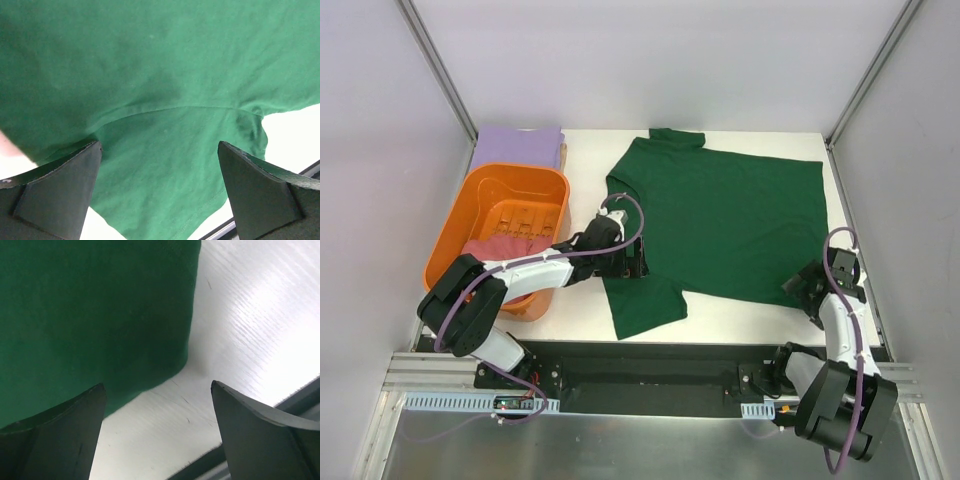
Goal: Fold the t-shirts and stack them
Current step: Flatten out the tshirt
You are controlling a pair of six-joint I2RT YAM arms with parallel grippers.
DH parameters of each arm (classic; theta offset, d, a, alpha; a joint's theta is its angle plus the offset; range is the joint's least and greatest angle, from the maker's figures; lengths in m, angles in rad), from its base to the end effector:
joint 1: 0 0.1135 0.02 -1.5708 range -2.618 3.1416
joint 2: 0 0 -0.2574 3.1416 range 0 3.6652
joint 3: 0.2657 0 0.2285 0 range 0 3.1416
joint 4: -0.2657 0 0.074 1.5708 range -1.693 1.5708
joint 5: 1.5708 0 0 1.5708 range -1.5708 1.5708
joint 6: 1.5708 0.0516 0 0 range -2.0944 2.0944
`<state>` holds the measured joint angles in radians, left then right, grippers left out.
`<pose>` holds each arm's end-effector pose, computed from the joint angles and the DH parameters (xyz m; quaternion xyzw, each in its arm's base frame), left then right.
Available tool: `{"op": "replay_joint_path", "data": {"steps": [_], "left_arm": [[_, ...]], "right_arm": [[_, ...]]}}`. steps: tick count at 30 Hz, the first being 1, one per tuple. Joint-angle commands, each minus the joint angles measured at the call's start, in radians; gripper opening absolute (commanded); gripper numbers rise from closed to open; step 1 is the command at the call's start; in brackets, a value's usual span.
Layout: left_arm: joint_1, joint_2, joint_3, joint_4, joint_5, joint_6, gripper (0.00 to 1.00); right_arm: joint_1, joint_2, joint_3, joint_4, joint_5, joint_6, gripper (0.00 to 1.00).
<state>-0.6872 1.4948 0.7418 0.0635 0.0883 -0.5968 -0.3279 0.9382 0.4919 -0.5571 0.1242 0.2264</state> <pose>0.2283 -0.1933 0.1834 0.0596 0.9018 -0.2871 0.3174 0.1493 -0.0575 0.1745 0.2789 0.9169 -0.0737 0.2760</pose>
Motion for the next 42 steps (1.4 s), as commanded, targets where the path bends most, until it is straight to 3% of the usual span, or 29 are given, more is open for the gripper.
{"op": "replay_joint_path", "data": {"steps": [1, 5, 12, 19, 24, 28, 34, 35, 36, 37, 39, 42], "left_arm": [[-0.003, 0.013, -0.013, 0.171, 0.067, -0.032, 0.99], [-0.003, 0.018, -0.021, 0.191, 0.054, -0.020, 0.99], [0.000, -0.011, -0.036, 0.177, -0.041, 0.012, 0.99], [0.005, -0.016, -0.047, 0.196, -0.033, 0.012, 0.99], [0.008, 0.002, -0.036, 0.190, -0.024, 0.009, 0.99], [0.011, -0.002, -0.041, 0.188, -0.030, 0.011, 0.99], [0.018, -0.008, -0.048, 0.187, -0.039, 0.012, 0.99], [0.020, -0.010, -0.048, 0.185, -0.038, 0.012, 0.99], [0.020, -0.011, -0.050, 0.185, -0.038, 0.012, 0.99], [0.020, -0.014, -0.053, 0.185, -0.036, 0.011, 0.99], [0.020, -0.015, -0.058, 0.187, -0.039, 0.011, 0.99], [0.023, -0.008, -0.053, 0.187, -0.038, 0.009, 0.99]], "right_arm": [[-0.014, 0.042, -0.033, 0.181, -0.053, 0.070, 0.85], [-0.016, 0.135, -0.021, 0.253, -0.075, 0.068, 0.70], [-0.016, 0.185, 0.013, 0.226, -0.090, 0.027, 0.18], [-0.010, 0.114, 0.144, 0.007, -0.090, -0.006, 0.12], [0.041, 0.164, 0.243, -0.063, -0.074, 0.016, 0.09], [0.127, 0.345, 0.367, -0.081, -0.048, 0.037, 0.11], [0.289, 0.677, 0.690, -0.167, 0.077, 0.056, 0.23], [0.314, 0.727, 0.747, -0.194, 0.098, 0.048, 0.34], [0.328, 0.764, 0.795, -0.225, 0.124, 0.045, 0.51], [0.351, 0.793, 0.835, -0.254, 0.144, 0.039, 0.59], [0.383, 0.794, 0.852, -0.264, 0.199, 0.028, 0.69], [0.388, 0.713, 0.780, -0.219, 0.227, 0.008, 0.76]]}}
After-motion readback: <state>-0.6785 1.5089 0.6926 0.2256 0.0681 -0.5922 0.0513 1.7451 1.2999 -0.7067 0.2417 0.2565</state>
